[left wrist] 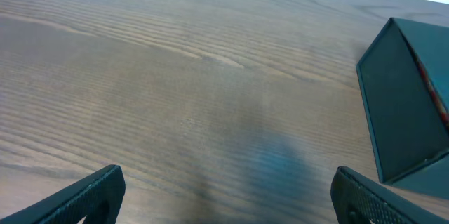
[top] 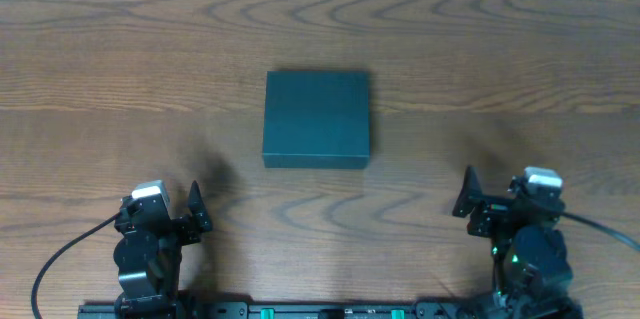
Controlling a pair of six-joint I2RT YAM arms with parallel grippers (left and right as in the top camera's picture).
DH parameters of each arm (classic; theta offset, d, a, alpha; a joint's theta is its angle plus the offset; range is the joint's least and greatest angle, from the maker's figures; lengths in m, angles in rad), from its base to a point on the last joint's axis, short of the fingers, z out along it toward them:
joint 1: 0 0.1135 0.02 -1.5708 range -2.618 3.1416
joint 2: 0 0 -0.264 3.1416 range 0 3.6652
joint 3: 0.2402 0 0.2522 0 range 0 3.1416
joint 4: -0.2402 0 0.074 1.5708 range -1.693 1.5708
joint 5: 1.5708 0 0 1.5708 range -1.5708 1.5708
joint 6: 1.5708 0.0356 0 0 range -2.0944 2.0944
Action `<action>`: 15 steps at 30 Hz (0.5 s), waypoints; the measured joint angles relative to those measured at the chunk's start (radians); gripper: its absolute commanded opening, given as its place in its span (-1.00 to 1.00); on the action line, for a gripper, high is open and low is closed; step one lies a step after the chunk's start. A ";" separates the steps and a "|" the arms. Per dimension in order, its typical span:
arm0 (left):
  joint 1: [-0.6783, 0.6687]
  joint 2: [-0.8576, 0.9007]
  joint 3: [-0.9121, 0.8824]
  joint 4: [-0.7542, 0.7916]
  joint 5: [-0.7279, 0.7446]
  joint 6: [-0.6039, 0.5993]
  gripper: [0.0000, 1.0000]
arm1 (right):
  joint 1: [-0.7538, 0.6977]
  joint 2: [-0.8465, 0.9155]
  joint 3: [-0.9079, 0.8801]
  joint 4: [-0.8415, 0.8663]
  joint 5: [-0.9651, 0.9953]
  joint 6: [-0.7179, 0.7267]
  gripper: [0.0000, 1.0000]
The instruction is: Pack container
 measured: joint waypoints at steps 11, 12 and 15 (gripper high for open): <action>0.000 0.000 0.000 0.001 0.000 0.000 0.90 | -0.024 -0.211 -0.238 0.017 -0.124 -0.001 0.99; 0.000 0.000 0.000 0.001 0.000 0.000 0.90 | -0.024 -0.216 -0.253 0.017 -0.132 -0.001 0.98; 0.000 0.000 0.000 0.001 0.000 0.000 0.90 | -0.025 -0.217 -0.280 0.017 -0.160 -0.001 0.98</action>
